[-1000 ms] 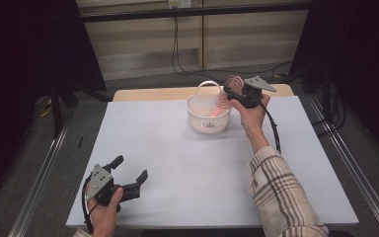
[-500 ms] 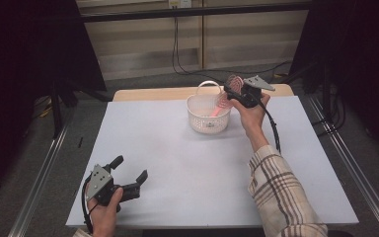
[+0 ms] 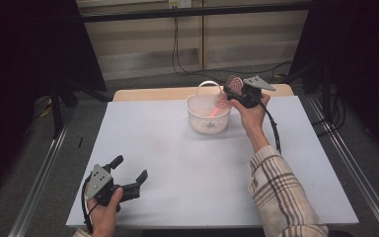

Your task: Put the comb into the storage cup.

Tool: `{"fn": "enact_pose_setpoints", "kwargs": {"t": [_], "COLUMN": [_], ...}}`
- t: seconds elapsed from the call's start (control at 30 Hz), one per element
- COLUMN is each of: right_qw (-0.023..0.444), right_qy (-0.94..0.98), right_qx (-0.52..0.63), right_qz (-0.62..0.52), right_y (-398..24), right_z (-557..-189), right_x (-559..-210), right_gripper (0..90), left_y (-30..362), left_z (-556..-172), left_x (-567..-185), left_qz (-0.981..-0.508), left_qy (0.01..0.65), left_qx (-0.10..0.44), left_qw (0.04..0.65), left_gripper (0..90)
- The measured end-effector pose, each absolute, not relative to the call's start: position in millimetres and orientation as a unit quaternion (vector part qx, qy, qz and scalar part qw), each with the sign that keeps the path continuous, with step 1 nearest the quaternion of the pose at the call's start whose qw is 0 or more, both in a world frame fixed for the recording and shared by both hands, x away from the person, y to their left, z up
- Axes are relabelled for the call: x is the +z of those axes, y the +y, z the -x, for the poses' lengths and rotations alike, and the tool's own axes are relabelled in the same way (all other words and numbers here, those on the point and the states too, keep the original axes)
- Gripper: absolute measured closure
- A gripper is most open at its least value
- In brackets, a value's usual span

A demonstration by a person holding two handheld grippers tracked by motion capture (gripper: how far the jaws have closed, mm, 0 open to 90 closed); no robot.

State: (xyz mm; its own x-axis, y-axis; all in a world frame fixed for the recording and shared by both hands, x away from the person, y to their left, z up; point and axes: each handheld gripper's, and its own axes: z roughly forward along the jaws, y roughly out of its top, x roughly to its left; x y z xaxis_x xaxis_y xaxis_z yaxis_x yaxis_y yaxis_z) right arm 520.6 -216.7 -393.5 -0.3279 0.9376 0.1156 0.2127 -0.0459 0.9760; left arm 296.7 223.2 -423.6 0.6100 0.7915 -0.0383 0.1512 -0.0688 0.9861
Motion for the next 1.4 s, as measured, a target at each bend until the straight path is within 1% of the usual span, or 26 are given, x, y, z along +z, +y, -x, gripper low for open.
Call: {"fn": "enact_pose_setpoints", "kwargs": {"t": [0.1,0.23,0.3,0.43,0.67,0.73,0.8,0.83,1.0,1.23,1.4], "right_qw": [0.335,0.333,0.332,0.329,0.326,0.319,0.330,0.330,0.329,0.329,0.344], "right_qy": [0.608,0.613,0.612,0.614,0.612,0.612,0.610,0.607,0.607,0.605,0.610], "right_qx": [0.541,0.538,0.535,0.530,0.534,0.538,0.531,0.533,0.538,0.546,0.540], "right_qz": [-0.475,-0.474,-0.479,-0.483,-0.484,-0.484,-0.487,-0.489,-0.484,-0.477,-0.467], "right_y": [-217,-218,-218,-219,-221,-222,-223,-224,-227,-230,-230], "right_z": [-520,-519,-519,-518,-517,-516,-514,-512,-507,-500,-493], "right_x": [-393,-393,-392,-393,-390,-388,-384,-382,-376,-374,-372], "right_gripper": [44.3,40.8,34.6,28.7,21.5,16.4,7.2,5.9,2.1,1.2,0.0], "left_y": [224,223,224,224,224,225,224,224,224,226,227], "left_z": [-297,-297,-297,-297,-297,-298,-298,-298,-297,-296,-295], "left_x": [-423,-423,-423,-423,-424,-424,-424,-424,-424,-424,-424], "left_qz": [-0.680,-0.680,-0.678,-0.678,-0.677,-0.677,-0.676,-0.678,-0.678,-0.677,-0.673], "left_qy": [0.345,0.345,0.348,0.348,0.351,0.352,0.354,0.354,0.355,0.362,0.362], "left_qx": [0.274,0.274,0.274,0.275,0.277,0.276,0.278,0.277,0.279,0.287,0.286], "left_qw": [0.586,0.585,0.586,0.586,0.585,0.585,0.583,0.581,0.580,0.573,0.578], "left_gripper": [3.5,3.5,3.5,3.5,3.5,3.5,3.5,3.5,3.5,3.6,3.5]}}
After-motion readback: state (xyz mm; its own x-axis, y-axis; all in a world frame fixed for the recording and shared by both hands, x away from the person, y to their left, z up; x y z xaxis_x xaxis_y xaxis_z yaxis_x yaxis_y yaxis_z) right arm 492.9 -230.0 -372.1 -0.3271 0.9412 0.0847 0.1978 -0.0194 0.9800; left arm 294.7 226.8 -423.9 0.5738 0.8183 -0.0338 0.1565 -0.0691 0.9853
